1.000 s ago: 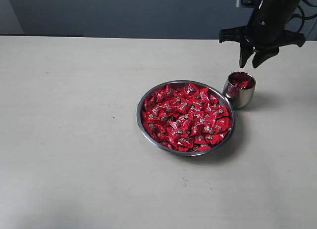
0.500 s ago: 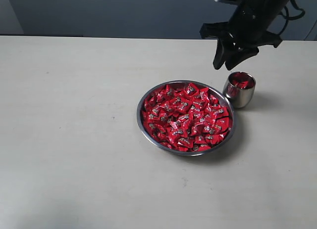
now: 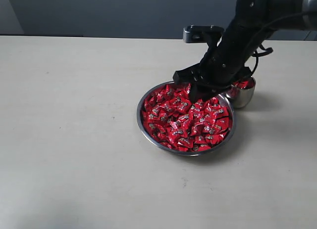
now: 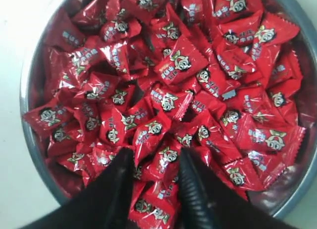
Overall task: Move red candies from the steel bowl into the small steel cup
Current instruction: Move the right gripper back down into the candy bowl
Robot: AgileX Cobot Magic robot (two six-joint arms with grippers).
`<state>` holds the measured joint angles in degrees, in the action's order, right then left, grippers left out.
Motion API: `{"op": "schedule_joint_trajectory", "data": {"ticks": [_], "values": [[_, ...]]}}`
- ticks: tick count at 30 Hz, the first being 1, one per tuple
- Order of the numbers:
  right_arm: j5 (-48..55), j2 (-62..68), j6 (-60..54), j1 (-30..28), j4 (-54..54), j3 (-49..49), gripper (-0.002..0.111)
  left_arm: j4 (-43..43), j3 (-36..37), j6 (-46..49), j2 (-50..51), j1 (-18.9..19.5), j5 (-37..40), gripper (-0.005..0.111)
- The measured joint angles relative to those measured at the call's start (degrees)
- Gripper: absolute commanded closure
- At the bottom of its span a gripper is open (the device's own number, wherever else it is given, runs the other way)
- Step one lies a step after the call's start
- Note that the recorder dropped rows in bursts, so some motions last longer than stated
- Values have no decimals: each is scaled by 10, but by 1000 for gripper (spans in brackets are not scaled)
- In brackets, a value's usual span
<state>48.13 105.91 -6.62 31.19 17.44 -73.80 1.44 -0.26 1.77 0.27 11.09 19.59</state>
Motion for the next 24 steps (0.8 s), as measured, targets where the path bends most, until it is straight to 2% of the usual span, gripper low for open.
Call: {"op": "schedule_joint_trajectory", "data": {"ticks": [12, 24], "values": [[-108, -141, 15, 2, 8, 165, 77, 0, 0, 0, 0, 0, 0, 106], [-148, -149, 17, 2, -33, 184, 77, 0, 0, 0, 0, 0, 0, 106]]}}
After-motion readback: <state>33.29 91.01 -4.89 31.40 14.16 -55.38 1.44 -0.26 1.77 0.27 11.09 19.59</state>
